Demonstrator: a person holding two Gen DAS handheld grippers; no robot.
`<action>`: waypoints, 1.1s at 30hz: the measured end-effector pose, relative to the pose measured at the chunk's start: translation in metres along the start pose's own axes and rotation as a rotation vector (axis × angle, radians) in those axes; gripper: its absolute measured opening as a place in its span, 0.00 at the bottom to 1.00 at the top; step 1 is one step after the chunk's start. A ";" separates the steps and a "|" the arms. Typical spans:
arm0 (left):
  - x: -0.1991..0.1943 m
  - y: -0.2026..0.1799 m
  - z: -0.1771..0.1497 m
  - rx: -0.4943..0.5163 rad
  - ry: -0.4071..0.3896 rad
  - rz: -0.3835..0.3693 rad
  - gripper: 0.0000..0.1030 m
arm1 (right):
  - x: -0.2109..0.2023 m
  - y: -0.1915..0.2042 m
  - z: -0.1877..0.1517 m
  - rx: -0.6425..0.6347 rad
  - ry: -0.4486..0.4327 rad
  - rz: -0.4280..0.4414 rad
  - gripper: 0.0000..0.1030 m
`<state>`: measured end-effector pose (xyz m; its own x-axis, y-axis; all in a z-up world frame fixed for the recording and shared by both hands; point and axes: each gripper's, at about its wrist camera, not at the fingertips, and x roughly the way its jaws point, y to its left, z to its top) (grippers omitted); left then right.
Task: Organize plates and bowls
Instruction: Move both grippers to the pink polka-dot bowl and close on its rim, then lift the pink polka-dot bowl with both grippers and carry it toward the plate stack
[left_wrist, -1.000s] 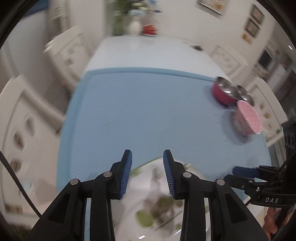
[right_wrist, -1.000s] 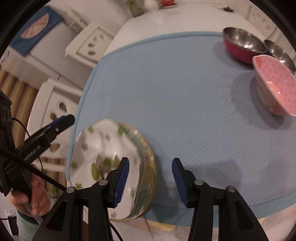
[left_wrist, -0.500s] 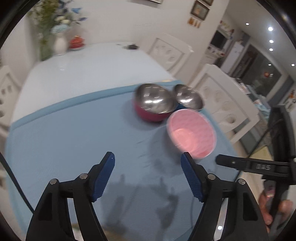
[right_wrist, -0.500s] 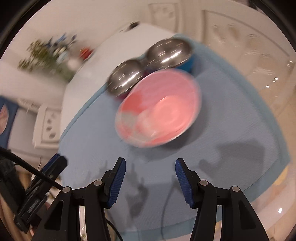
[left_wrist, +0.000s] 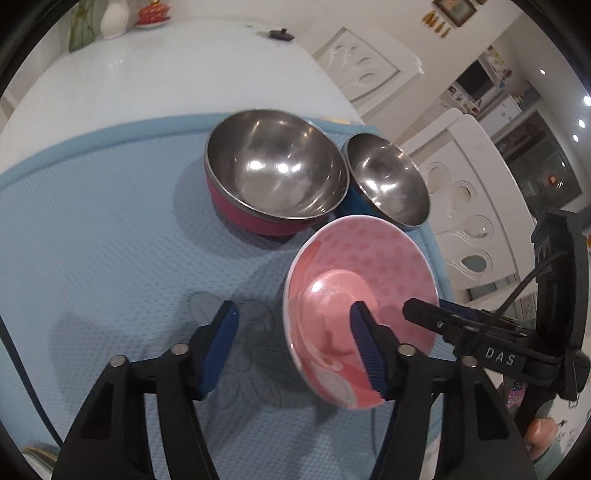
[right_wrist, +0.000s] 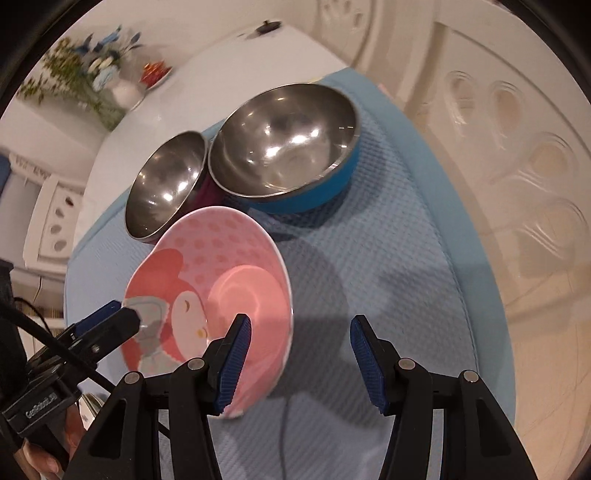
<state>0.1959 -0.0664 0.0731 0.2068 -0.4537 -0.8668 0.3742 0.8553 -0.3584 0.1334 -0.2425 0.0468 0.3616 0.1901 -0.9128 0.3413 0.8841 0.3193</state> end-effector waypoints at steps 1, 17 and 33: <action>0.003 0.000 0.000 -0.007 0.003 0.002 0.51 | 0.003 0.000 0.001 -0.018 0.003 0.008 0.52; 0.014 -0.008 -0.016 -0.086 -0.019 0.032 0.22 | 0.020 0.007 -0.004 -0.171 0.013 0.078 0.23; -0.072 -0.006 -0.068 -0.082 -0.121 0.067 0.22 | -0.031 0.046 -0.045 -0.189 0.006 0.148 0.23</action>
<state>0.1172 -0.0215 0.1137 0.3377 -0.4177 -0.8435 0.2823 0.8998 -0.3326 0.0991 -0.1883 0.0789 0.3906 0.3257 -0.8610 0.1160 0.9105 0.3970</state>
